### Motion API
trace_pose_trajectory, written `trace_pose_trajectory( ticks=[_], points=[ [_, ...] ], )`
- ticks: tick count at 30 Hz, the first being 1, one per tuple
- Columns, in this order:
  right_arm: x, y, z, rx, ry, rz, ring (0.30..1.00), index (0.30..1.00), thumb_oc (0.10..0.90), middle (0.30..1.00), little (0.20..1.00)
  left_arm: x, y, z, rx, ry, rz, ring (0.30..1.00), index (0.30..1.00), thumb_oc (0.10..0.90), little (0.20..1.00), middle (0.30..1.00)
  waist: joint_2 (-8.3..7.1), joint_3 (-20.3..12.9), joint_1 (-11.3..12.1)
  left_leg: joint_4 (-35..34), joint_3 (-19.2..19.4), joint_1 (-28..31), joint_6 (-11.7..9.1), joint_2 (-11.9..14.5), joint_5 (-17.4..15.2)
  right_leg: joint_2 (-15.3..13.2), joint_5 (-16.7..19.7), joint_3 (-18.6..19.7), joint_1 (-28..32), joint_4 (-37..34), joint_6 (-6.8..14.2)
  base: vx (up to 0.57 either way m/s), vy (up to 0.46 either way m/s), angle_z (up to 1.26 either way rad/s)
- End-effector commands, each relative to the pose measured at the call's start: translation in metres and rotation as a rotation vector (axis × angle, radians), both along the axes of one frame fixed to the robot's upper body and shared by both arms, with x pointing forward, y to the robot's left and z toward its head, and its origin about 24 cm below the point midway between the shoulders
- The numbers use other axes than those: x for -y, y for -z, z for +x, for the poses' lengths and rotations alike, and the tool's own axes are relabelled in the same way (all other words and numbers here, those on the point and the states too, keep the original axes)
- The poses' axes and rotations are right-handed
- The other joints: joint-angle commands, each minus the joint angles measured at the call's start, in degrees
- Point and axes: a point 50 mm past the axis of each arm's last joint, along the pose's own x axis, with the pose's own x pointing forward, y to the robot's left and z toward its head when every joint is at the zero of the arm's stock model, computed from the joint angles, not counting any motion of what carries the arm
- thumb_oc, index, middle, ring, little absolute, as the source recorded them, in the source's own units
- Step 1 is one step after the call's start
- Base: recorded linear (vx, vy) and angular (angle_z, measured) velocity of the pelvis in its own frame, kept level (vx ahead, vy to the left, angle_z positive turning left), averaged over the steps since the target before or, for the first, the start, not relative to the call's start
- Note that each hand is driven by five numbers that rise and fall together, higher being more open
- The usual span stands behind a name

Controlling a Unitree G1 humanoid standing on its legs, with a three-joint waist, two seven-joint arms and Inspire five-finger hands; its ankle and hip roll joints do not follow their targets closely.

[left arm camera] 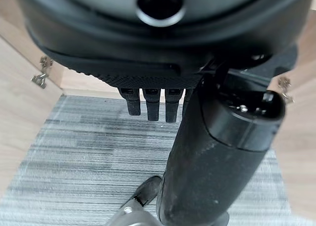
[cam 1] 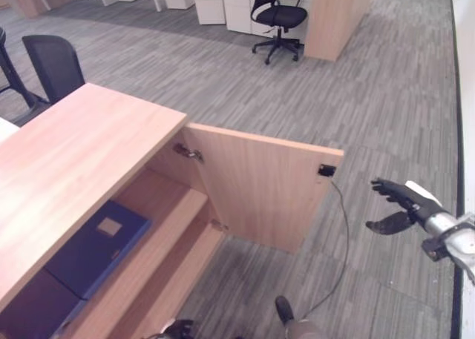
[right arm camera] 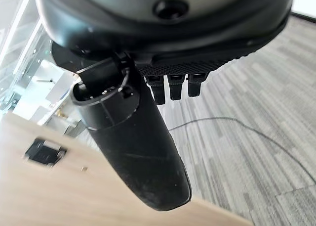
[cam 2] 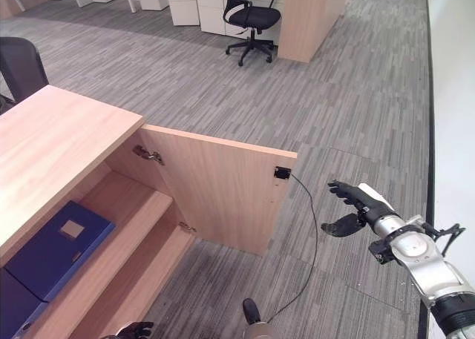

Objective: Put the empty folder in the office cabinet

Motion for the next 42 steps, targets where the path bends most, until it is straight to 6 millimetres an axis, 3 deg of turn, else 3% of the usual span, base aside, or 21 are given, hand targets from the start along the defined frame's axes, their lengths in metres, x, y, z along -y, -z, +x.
trace_pose_trajectory(
  ticks=[1, 6, 12, 29, 33, 42],
  points=[
    [-0.007, -0.064, 0.027, 0.258, -0.047, 0.004, 0.9, 0.9, 0.8, 0.9, 0.9, -0.014, -0.001, -0.005, -0.019, 0.018, 0.039, 0.9, 0.9, 0.8, 0.9, 0.9, -1.82, -4.19, 1.99, 0.97, 1.01, -4.02, -1.67, 0.45, -2.36, 2.13, -5.72, -2.46, -2.18, 2.7, 2.88, -0.03, 0.038, -0.17],
    [-0.01, -0.064, 0.031, 0.275, -0.043, 0.042, 0.9, 0.9, 0.8, 0.9, 0.9, -0.013, -0.002, -0.002, -0.004, 0.016, 0.038, 0.9, 0.9, 0.8, 0.9, 0.9, -2.23, -4.22, 2.0, 0.54, 2.01, -3.61, -1.09, -0.04, -2.35, 1.67, -4.98, -1.73, -2.5, 2.73, 3.41, -0.03, 0.038, -0.21],
    [-0.014, -0.064, 0.038, 0.317, -0.017, 0.121, 0.9, 0.9, 0.8, 0.9, 0.9, -0.012, 0.001, -0.013, -0.043, 0.007, 0.04, 0.9, 0.9, 0.8, 0.9, 0.9, -2.15, -4.72, 2.57, 0.35, 2.03, -2.83, -0.73, -0.1, -2.7, 1.35, -4.97, -1.68, -2.12, 2.53, 3.45, 0.02, -0.006, -0.04],
    [-0.028, -0.091, 0.07, 0.413, 0.005, 0.248, 0.9, 0.9, 0.8, 0.9, 0.9, -0.011, 0.002, -0.015, -0.05, 0.014, 0.043, 0.9, 0.9, 0.8, 0.9, 0.9, -1.7, -5.44, 4.94, -0.02, -0.1, -1.89, -1.39, 1.03, -2.92, 1.51, -6.4, -3.37, 0.87, 0.71, 2.44, 0.03, -0.035, 0.07],
    [-0.039, -0.091, 0.077, 0.387, -0.037, 0.263, 0.9, 0.9, 0.8, 0.9, 0.9, -0.009, 0.002, -0.014, -0.054, 0.028, 0.037, 0.9, 0.9, 0.8, 0.9, 0.9, -1.55, -5.61, 5.42, 0.0, -0.63, -2.07, -1.72, 1.34, -2.7, 1.58, -6.78, -3.94, 1.35, 0.38, 2.23, 0.02, -0.036, 0.04],
    [-0.086, -0.077, 0.086, 0.287, -0.229, 0.298, 0.9, 0.9, 0.8, 0.9, 0.9, -0.003, 0.003, -0.014, -0.068, 0.078, 0.029, 0.9, 0.9, 0.8, 0.9, 0.9, -1.37, -6.4, 6.53, -0.18, -1.23, -1.61, -2.04, 1.74, -2.72, 1.75, -7.61, -4.61, 2.72, 0.01, 2.0, 0.02, -0.02, 0.06]
  ],
)
